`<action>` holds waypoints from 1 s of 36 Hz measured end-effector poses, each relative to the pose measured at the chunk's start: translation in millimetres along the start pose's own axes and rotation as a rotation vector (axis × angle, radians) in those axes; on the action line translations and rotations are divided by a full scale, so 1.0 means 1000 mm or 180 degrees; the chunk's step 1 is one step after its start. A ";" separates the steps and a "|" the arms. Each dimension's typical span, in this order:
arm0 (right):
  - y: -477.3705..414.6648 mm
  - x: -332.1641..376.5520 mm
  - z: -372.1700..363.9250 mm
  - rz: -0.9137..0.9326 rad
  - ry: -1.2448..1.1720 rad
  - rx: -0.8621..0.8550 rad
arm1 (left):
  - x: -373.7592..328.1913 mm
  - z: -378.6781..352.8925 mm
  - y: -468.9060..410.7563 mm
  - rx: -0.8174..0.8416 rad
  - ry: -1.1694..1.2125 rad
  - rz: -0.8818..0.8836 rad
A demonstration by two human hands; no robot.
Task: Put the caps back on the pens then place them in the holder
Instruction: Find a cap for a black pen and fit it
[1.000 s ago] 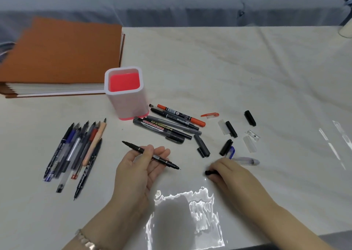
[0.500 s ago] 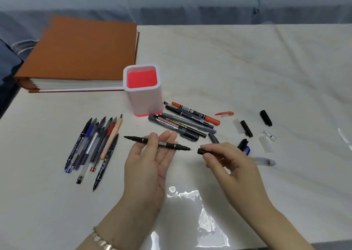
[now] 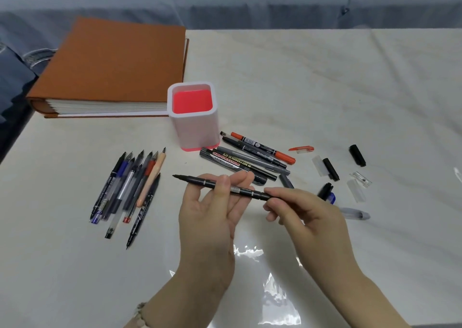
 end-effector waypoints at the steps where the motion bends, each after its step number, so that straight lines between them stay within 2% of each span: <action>1: 0.000 0.001 0.000 0.0026 0.0038 -0.0017 | 0.000 -0.001 0.000 0.0026 -0.0034 -0.0031; 4: 0.001 0.002 -0.001 0.0035 0.0027 -0.0053 | -0.001 -0.004 0.001 0.0104 -0.0096 -0.0104; 7: 0.002 -0.001 -0.001 -0.0058 -0.0386 -0.0072 | -0.003 -0.005 0.001 0.0248 -0.0262 -0.0208; 11: 0.001 -0.002 -0.002 -0.0290 -0.0871 0.0230 | -0.007 -0.007 -0.001 0.0489 -0.0430 -0.0234; 14: -0.001 0.002 -0.004 -0.0408 -0.0839 0.0596 | -0.010 -0.003 -0.008 0.0582 -0.0545 -0.0136; 18: -0.004 -0.005 -0.007 -0.0682 -0.0342 0.1008 | -0.010 0.019 -0.019 0.0271 -0.0948 0.0125; 21: -0.004 -0.021 0.006 -0.0844 0.0342 0.0918 | -0.017 0.038 -0.025 0.0068 -0.1619 0.0271; 24: -0.004 -0.036 0.030 -0.0979 0.1029 0.0756 | -0.024 0.052 -0.031 0.0124 -0.2393 0.0353; 27: -0.009 -0.051 0.057 -0.1187 0.1783 0.0607 | -0.022 0.059 -0.033 0.0187 -0.2818 0.0466; 30: -0.013 -0.063 0.077 -0.1304 0.2317 0.0670 | -0.016 0.055 -0.032 0.0398 -0.3001 0.0597; 36: -0.020 -0.076 0.078 -0.1425 0.2558 0.1004 | -0.005 0.037 -0.030 0.0774 -0.2741 0.0788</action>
Point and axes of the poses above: each hand's wrist, its own y-axis away from the middle knuckle, its own z-axis out of the back of the hand, x = y × z, the point moved 5 cm from there along -y, towards the middle knuckle, and after that the axes turned 15 degrees about x, right-handed, at the moved point
